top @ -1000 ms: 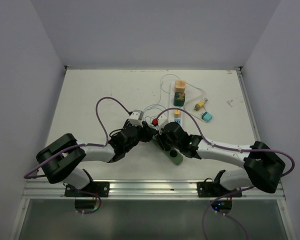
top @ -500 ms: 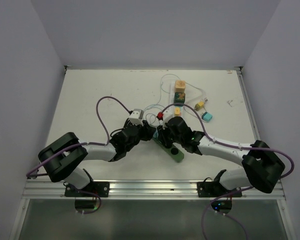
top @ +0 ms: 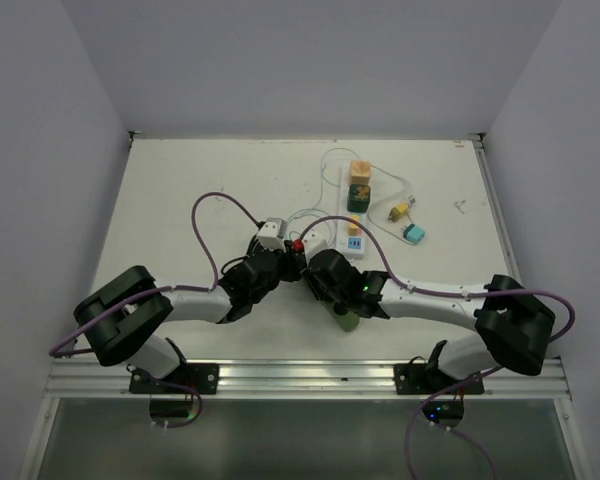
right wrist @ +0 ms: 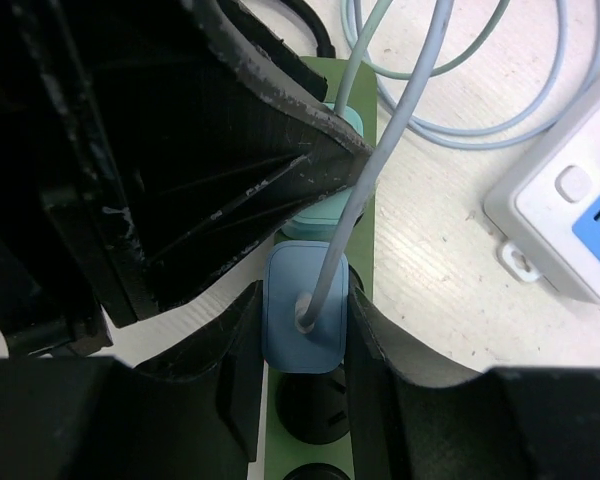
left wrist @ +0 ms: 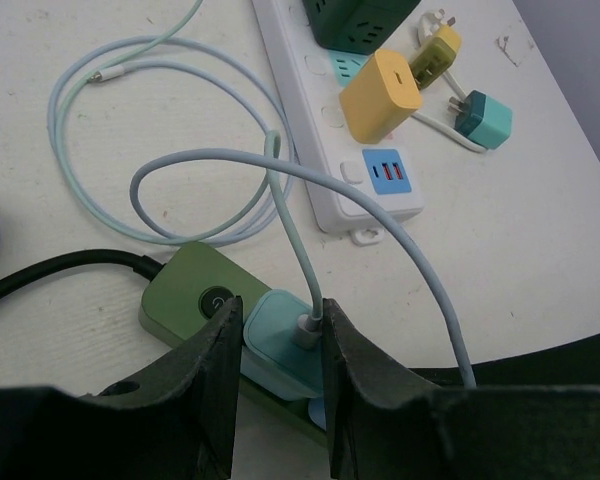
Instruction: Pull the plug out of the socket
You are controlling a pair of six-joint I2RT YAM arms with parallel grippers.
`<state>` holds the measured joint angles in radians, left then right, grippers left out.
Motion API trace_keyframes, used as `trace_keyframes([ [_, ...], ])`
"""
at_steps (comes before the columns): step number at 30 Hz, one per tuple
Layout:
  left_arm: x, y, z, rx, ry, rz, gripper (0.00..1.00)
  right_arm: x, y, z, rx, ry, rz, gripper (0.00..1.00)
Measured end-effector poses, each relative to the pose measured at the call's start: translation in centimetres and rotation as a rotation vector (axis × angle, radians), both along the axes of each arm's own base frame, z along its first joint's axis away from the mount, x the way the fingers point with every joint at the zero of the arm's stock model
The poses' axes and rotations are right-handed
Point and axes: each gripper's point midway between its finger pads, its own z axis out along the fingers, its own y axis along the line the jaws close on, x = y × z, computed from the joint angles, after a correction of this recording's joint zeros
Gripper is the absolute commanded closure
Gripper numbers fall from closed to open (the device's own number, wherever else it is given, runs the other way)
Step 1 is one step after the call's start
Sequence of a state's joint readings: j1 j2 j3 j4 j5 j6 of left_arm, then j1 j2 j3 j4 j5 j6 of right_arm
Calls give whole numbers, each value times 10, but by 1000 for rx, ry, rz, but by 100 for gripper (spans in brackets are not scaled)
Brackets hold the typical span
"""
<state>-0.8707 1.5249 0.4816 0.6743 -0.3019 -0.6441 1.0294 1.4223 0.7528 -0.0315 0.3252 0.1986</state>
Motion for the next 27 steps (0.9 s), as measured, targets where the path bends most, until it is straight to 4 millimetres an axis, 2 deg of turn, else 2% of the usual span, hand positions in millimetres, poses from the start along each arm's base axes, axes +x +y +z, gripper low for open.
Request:
trace_keyframes([
  [6, 1, -3, 0, -1, 2, -4, 100, 3, -5, 1, -16, -14, -36, 100],
  [12, 3, -5, 2, -7, -2, 0, 100, 19, -21, -2, 146, 118, -70, 100],
  [16, 4, -5, 3, -15, -2, 6, 100, 20, -21, 0, 185, 155, -49, 100],
  [22, 5, -3, 0, -8, 0, 15, 100, 7, -5, 4, 34, 70, -14, 100],
  [27, 6, -3, 1, -8, -3, 20, 100, 6, -3, 5, -61, 4, -42, 100],
])
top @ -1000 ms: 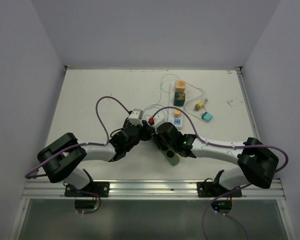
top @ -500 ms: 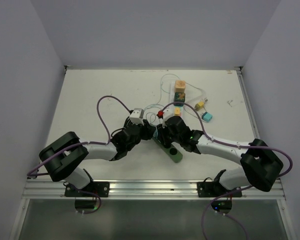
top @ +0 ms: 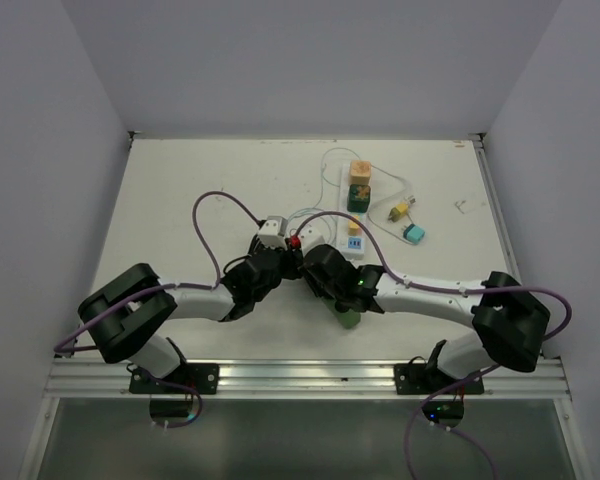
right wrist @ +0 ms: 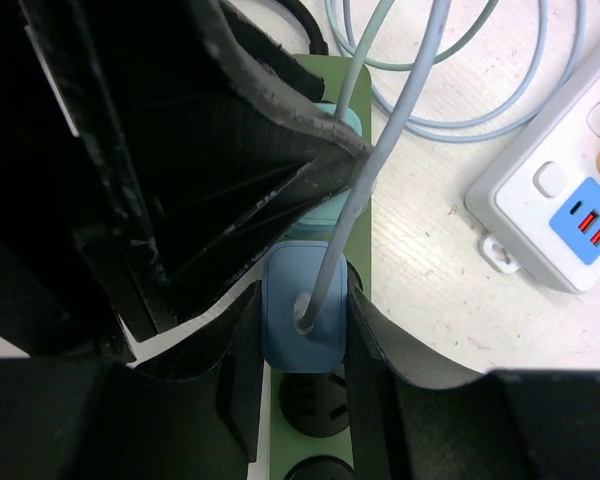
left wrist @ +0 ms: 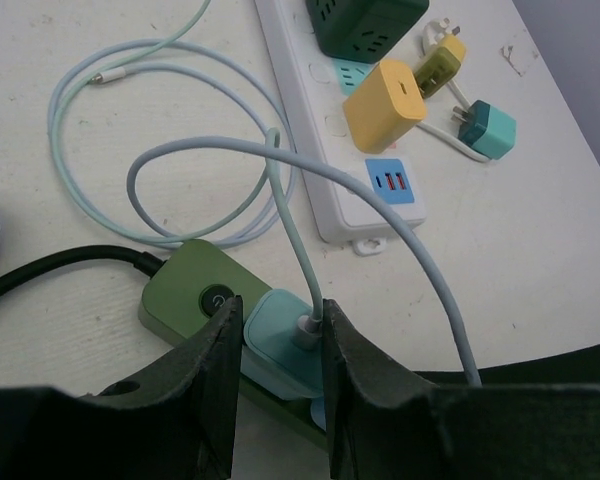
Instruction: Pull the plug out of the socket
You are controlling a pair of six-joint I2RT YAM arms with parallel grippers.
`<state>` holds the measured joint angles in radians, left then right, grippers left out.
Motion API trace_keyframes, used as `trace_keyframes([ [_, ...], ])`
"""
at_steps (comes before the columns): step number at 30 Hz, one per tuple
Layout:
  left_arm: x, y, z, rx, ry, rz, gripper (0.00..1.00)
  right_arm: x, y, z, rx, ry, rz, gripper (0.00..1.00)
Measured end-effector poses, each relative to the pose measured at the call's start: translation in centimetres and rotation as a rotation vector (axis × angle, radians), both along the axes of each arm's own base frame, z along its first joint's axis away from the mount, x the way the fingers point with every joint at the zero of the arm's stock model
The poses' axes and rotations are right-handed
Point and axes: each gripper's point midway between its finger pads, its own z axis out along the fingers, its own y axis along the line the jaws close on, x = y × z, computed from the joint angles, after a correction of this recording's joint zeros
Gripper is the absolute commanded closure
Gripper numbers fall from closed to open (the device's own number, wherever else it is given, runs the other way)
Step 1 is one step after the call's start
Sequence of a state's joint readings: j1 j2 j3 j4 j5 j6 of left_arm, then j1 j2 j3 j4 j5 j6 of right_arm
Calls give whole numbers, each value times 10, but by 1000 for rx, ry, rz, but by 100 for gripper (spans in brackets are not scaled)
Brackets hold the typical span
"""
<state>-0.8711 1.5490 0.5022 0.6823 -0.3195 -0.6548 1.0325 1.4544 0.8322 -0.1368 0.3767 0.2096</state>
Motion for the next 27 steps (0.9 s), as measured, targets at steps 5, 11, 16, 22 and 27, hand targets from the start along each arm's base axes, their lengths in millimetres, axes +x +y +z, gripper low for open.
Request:
trace_keyframes([
  [5, -3, -3, -4, 8, 11, -17, 100, 3, -2, 4, 35, 13, -20, 100],
  [11, -3, -5, -3, 4, 11, -23, 100, 39, -34, 16, 178, 47, -151, 100],
  [16, -3, -5, -3, 8, 14, -23, 100, 39, -30, 24, 212, 39, -136, 100],
  [22, -3, -6, -2, 30, 31, -24, 99, 46, -74, 30, 273, 30, -243, 100],
  [27, -2, -6, -1, 57, 51, -25, 99, 70, -129, 47, 383, 14, -397, 98],
])
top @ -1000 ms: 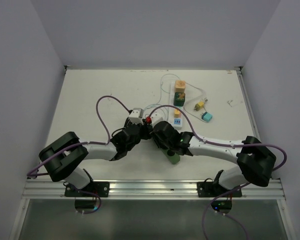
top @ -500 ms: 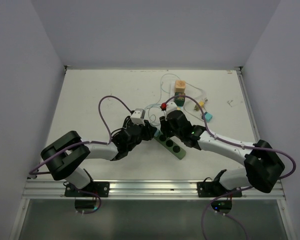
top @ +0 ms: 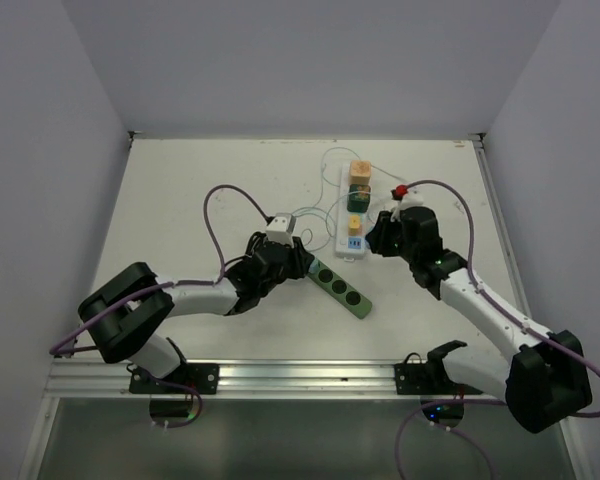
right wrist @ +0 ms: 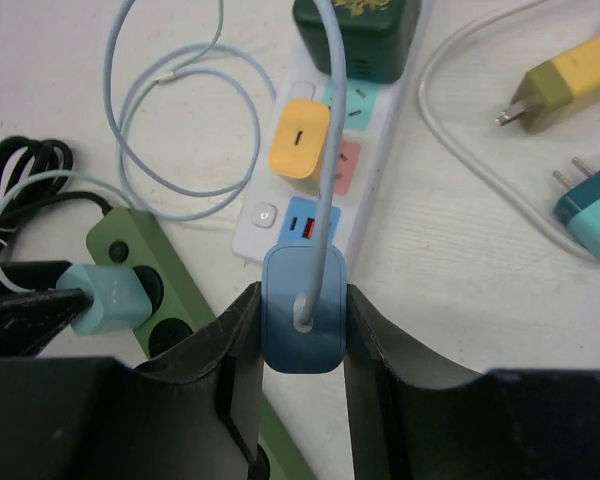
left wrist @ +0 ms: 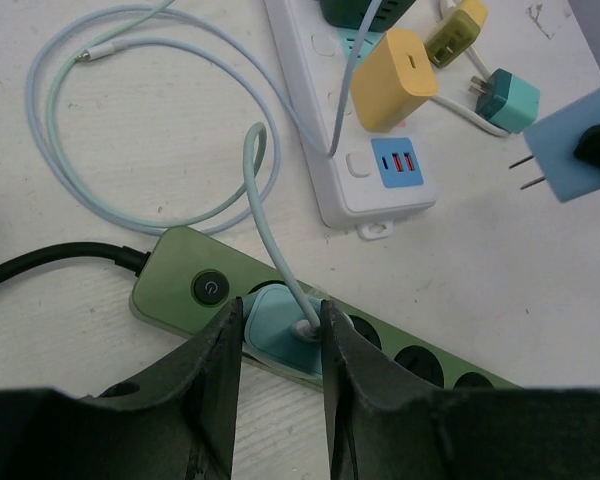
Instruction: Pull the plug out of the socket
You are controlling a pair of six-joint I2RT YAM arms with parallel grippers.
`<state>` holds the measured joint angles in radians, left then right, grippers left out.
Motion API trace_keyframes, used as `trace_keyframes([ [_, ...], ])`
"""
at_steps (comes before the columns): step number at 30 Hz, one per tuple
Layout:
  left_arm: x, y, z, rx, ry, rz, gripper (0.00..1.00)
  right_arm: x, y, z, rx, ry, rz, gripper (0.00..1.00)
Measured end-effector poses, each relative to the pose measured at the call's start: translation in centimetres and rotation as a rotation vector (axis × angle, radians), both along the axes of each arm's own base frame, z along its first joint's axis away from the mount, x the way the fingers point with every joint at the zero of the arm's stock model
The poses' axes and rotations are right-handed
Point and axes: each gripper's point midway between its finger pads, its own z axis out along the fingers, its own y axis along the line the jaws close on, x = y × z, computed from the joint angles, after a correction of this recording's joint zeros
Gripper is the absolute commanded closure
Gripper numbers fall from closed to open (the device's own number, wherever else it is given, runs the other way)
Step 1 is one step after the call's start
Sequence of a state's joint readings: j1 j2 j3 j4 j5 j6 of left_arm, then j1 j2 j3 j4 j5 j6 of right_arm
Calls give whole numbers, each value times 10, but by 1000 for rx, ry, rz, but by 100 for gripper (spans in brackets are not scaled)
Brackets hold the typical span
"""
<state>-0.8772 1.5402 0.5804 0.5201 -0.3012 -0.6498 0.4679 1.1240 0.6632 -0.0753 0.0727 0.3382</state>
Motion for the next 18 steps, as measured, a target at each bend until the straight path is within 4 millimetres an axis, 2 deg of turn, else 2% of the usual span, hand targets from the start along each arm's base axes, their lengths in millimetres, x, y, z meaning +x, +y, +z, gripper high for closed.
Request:
trace_keyframes([
  [4, 0, 1, 0, 23, 13, -2, 97, 13, -32, 7, 69, 8, -77, 96],
  [7, -2, 2, 1, 32, 22, -4, 96, 16, -40, 5, 107, 33, -87, 96],
  [9, -3, 3, 1, 37, 27, -5, 95, 14, -32, 3, 142, 51, -44, 95],
  [14, -6, 6, 2, 49, 37, -8, 95, 7, 8, 1, 181, 103, 108, 92],
  [18, -8, 9, 2, 59, 45, -7, 94, 11, 44, 16, 191, 93, 204, 89],
])
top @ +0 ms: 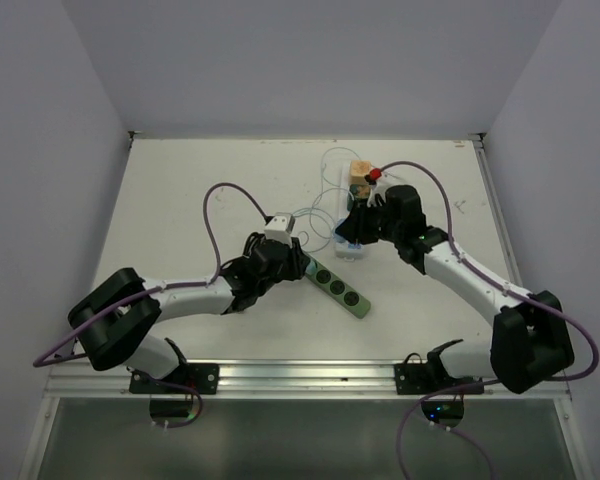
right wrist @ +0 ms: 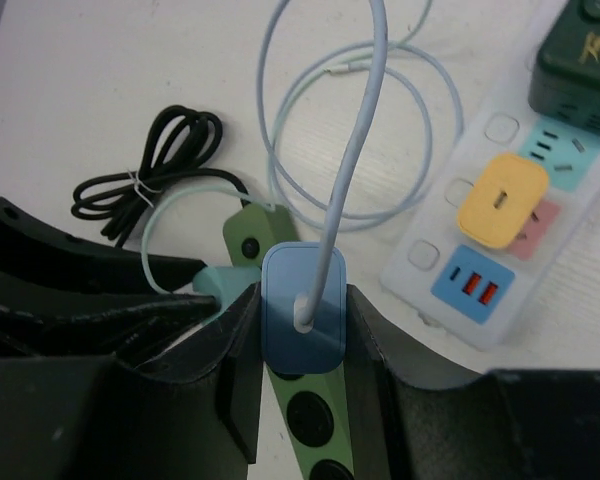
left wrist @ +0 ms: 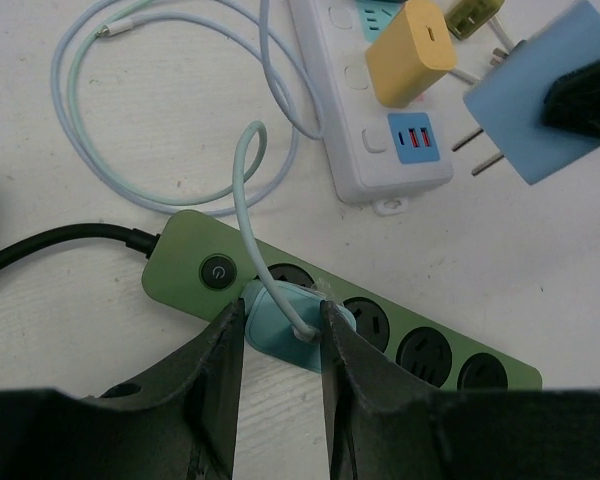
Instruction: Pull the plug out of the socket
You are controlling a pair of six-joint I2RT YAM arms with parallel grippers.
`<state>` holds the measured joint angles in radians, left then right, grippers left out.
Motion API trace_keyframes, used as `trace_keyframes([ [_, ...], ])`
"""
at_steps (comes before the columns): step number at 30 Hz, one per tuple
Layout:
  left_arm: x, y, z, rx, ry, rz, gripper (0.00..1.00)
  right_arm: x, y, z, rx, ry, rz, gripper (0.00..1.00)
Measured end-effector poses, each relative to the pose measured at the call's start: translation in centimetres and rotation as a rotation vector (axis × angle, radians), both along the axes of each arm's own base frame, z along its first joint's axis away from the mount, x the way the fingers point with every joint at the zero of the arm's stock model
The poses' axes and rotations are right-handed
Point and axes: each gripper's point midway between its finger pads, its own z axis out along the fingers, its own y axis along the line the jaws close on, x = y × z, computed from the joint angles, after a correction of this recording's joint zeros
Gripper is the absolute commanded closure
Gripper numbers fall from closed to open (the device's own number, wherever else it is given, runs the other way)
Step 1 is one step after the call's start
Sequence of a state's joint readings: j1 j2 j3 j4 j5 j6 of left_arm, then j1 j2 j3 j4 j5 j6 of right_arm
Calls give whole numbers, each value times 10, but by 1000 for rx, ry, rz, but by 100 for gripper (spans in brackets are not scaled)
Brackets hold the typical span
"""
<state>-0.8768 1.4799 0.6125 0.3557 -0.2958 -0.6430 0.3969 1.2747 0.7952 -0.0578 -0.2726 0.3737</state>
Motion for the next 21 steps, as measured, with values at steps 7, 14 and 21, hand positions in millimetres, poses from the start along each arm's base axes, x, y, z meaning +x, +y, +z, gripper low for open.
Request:
trace_keyframes([
  [7, -2, 3, 2, 30, 21, -1, 84, 59, 46, -17, 11, 50, 19, 87],
  [14, -5, 8, 2, 58, 36, -3, 66, 72, 83, -69, -53, 158, 66, 75],
  [21, -7, 18, 1, 110, 60, 13, 40, 77, 99, -66, -55, 169, 85, 57],
])
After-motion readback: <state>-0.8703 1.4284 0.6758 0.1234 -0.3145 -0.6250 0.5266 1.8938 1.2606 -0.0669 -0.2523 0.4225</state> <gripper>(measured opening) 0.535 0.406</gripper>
